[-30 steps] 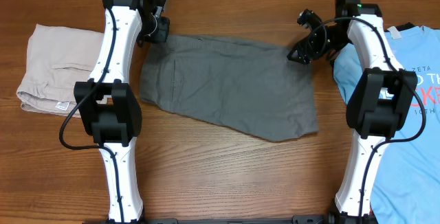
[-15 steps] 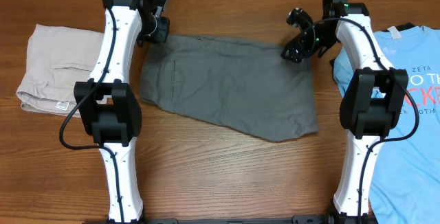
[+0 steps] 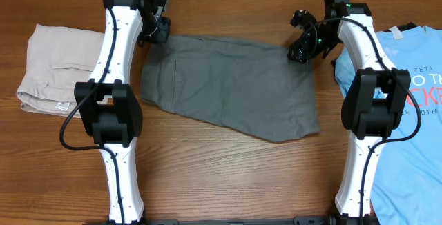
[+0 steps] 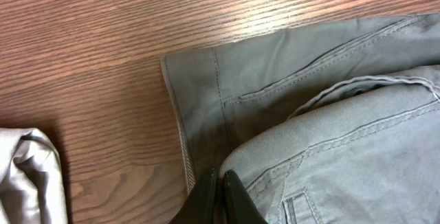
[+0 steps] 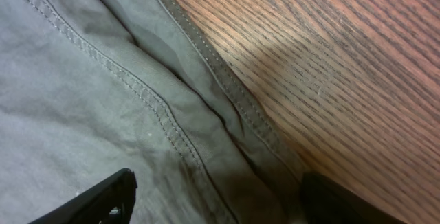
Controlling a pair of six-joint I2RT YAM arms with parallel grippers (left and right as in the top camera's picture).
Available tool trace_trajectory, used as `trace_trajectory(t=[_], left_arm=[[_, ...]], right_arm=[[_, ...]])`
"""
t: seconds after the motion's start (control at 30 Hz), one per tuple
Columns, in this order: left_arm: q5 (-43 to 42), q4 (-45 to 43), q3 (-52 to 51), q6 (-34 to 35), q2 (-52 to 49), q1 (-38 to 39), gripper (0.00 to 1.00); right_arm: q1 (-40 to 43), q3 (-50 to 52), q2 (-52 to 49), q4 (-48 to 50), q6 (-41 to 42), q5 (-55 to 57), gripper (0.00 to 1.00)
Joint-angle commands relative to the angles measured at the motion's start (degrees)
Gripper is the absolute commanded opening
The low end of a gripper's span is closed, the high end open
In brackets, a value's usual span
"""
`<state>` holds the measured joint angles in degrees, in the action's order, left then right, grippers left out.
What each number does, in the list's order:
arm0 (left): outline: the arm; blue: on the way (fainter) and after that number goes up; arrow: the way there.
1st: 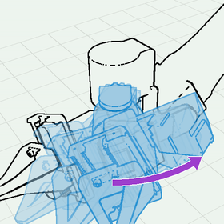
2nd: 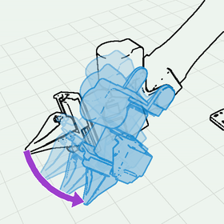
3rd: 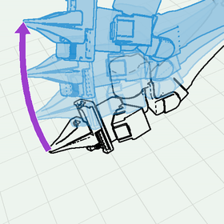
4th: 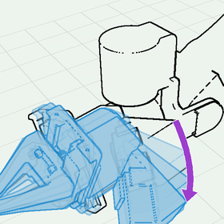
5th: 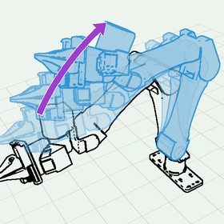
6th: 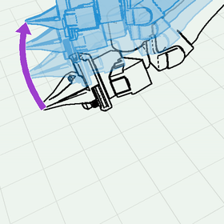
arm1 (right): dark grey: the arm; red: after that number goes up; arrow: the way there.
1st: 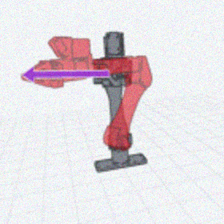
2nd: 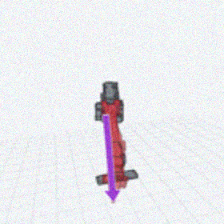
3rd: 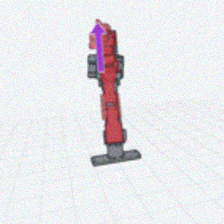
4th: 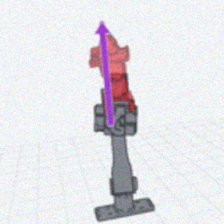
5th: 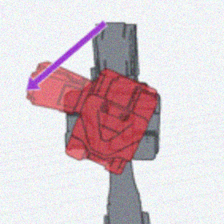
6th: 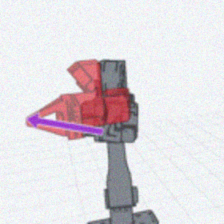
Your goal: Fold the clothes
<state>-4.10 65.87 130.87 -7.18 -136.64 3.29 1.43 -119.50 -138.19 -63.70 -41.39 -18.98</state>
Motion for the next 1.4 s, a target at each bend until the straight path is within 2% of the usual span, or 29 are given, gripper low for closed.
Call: trace_trajectory(t=[0.0,0.13,0.17,0.2,0.3,0.43,0.47,0.7,0.97,1.13,1.37], left_arm=[[0.02,0.13,1.51,1.01,1.62,-0.26,0.05],[0.02,0.13,1.51,0.98,1.62,-0.26,0.05],[0.00,0.15,1.51,1.01,1.62,-0.26,0.05],[0.02,0.13,1.51,1.01,1.62,-0.26,0.05],[0.02,0.13,1.51,1.01,1.62,-0.26,0.05],[0.02,0.15,1.51,1.01,1.62,-0.26,0.05],[0.00,0.15,1.51,1.01,1.62,-0.26,0.05],[0.00,0.22,1.51,2.21,1.62,-0.26,0.04],[-0.02,5.07,1.53,8.41,2.47,-0.26,0.04],[-0.02,10.97,1.49,13.70,2.69,-0.24,0.04],[-0.02,13.66,-1.81,18.40,2.67,-0.11,0.04]], right_arm=[[0.02,-0.46,-0.15,-0.09,1.16,-0.13,0.77],[-0.11,-0.46,-0.15,-1.16,1.11,-0.13,0.62],[-0.09,-0.46,-0.15,-1.66,1.14,-0.09,0.53],[-0.09,-0.46,-0.15,-2.05,1.11,-0.11,0.47],[-0.09,-0.46,-0.15,-2.89,1.11,-0.09,0.43],[-0.09,-0.55,-0.13,-2.86,1.14,-0.11,0.08],[-0.09,-0.57,-0.07,-2.89,1.14,-0.11,0.04],[-0.15,-3.41,0.57,-6.14,6.84,-0.15,0.04],[-0.15,-13.14,1.36,-24.41,14.47,-3.61,0.04],[-0.15,-11.54,1.36,-32.70,21.11,-3.61,0.04],[-0.15,-2.69,1.36,-25.90,28.79,-2.16,0.04]])
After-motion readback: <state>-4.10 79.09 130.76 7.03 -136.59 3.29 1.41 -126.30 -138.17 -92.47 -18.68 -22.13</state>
